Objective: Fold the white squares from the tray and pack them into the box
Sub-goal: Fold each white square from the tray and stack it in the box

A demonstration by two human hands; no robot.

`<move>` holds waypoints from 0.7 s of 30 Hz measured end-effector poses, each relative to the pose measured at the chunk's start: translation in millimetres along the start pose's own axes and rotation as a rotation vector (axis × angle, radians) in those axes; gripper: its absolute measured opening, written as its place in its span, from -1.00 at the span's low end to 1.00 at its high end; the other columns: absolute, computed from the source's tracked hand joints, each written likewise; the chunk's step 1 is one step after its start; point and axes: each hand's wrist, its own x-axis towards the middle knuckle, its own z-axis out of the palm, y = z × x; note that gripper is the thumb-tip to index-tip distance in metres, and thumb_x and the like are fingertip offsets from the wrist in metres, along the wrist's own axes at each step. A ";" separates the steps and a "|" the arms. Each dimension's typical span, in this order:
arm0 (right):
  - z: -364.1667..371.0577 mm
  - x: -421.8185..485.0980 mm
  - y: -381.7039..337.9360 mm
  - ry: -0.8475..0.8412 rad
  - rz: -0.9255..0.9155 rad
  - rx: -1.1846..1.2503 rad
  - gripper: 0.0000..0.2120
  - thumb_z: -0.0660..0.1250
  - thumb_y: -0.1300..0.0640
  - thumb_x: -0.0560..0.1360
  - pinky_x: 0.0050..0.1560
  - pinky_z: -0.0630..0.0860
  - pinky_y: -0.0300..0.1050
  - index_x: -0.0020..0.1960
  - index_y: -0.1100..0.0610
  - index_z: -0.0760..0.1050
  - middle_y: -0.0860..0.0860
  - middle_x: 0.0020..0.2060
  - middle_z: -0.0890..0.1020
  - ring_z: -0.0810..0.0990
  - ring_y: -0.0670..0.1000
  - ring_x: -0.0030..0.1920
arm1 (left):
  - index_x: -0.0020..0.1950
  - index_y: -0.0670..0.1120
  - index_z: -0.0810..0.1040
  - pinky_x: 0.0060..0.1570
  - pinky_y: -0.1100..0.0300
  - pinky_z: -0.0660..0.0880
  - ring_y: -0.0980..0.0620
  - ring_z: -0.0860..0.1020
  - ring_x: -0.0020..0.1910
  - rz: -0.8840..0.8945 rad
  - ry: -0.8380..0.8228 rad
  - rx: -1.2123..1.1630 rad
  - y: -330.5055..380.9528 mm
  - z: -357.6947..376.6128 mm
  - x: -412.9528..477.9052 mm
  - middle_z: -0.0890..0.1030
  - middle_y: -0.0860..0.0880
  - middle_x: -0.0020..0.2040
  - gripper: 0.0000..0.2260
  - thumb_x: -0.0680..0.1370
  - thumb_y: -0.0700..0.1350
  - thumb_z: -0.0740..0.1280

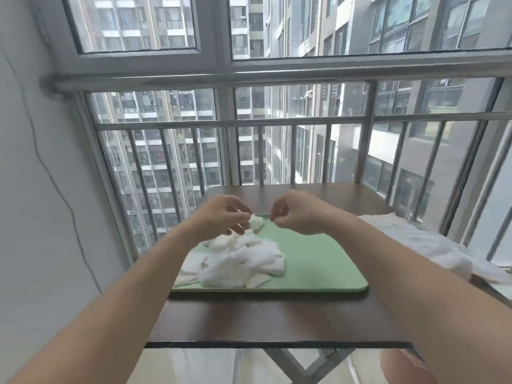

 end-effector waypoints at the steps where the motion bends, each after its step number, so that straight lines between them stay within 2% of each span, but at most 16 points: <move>1: 6.6 10.3 -1.4 0.014 0.008 0.000 -0.80 0.30 0.23 0.54 -0.20 0.46 -0.33 0.06 0.07 0.67 -0.07 -0.11 0.63 0.60 -0.07 -0.10 | 0.04 -0.07 0.62 -0.02 0.10 0.61 0.03 0.71 -0.15 -0.024 0.028 -0.007 -6.6 -6.8 1.4 0.73 -0.05 -0.11 -0.94 0.61 -0.16 0.36; 3: 17.9 28.8 -0.2 0.045 0.041 0.002 -0.72 0.23 0.28 0.54 -0.02 0.47 -0.23 0.10 0.10 0.66 -0.03 -0.04 0.63 0.57 -0.03 -0.03 | 0.03 -0.06 0.63 -0.03 0.08 0.60 0.02 0.70 -0.15 -0.074 0.084 -0.009 -19.0 -15.7 9.1 0.72 -0.04 -0.12 -0.93 0.61 -0.17 0.35; 7: 37.6 63.0 13.3 0.071 0.124 0.095 -0.68 0.20 0.32 0.53 0.13 0.48 -0.15 0.18 0.14 0.61 0.06 0.12 0.66 0.59 0.03 0.10 | -0.05 -0.02 0.63 -0.09 0.09 0.59 -0.02 0.65 -0.10 -0.165 0.181 0.020 -38.1 -20.8 35.4 0.71 -0.10 -0.06 -0.88 0.57 -0.23 0.36; 9: 47.2 77.5 20.9 0.061 0.170 0.160 -0.69 0.25 0.31 0.53 0.19 0.47 -0.12 0.24 0.18 0.58 0.08 0.16 0.64 0.58 0.06 0.14 | 0.03 -0.07 0.65 -0.16 0.18 0.54 -0.03 0.62 -0.08 -0.187 0.181 0.024 -43.2 -19.9 50.1 0.70 -0.12 -0.01 -0.85 0.56 -0.28 0.35; 10: 52.1 83.5 24.3 0.062 0.192 0.193 -0.69 0.28 0.29 0.54 0.20 0.47 -0.11 0.26 0.20 0.58 0.10 0.18 0.63 0.58 0.07 0.15 | 0.11 -0.11 0.64 -0.13 0.20 0.52 -0.03 0.61 -0.03 -0.201 0.164 0.035 -45.4 -18.2 57.2 0.68 -0.10 0.02 -0.81 0.56 -0.30 0.34; 13: 65.7 100.4 31.9 0.084 0.237 0.281 -0.71 0.35 0.22 0.53 0.18 0.49 -0.07 0.24 0.21 0.59 0.13 0.18 0.64 0.59 0.09 0.13 | 0.33 -0.13 0.56 0.12 0.14 0.55 -0.08 0.60 0.14 -0.244 0.106 0.141 -47.3 -11.7 76.8 0.58 -0.10 0.20 -0.64 0.54 -0.31 0.36; 15: 71.7 107.4 33.0 0.091 0.244 0.305 -0.72 0.37 0.19 0.53 0.13 0.49 -0.11 0.22 0.21 0.60 0.11 0.15 0.65 0.60 0.07 0.11 | 0.44 -0.13 0.46 0.19 0.06 0.56 -0.13 0.59 0.19 -0.270 0.048 0.206 -45.1 -5.8 83.4 0.55 -0.15 0.31 -0.53 0.53 -0.29 0.39; 18: 76.6 112.6 32.7 0.093 0.236 0.337 -0.66 0.46 0.13 0.48 0.05 0.51 -0.14 0.22 0.20 0.58 0.07 0.08 0.66 0.62 0.04 0.07 | 0.50 -0.13 0.38 0.16 0.08 0.55 -0.12 0.58 0.21 -0.276 -0.002 0.247 -42.7 0.4 87.0 0.54 -0.15 0.34 -0.41 0.50 -0.27 0.47; 21: 75.3 111.5 30.9 0.084 0.225 0.417 -0.58 0.54 0.21 0.40 -0.03 0.56 -0.13 0.23 0.20 0.54 0.08 0.05 0.65 0.64 0.05 0.02 | 0.44 -0.10 0.44 0.09 0.08 0.58 -0.08 0.60 0.08 -0.247 0.051 0.241 -45.1 1.5 86.7 0.57 -0.11 0.23 -0.41 0.45 -0.28 0.52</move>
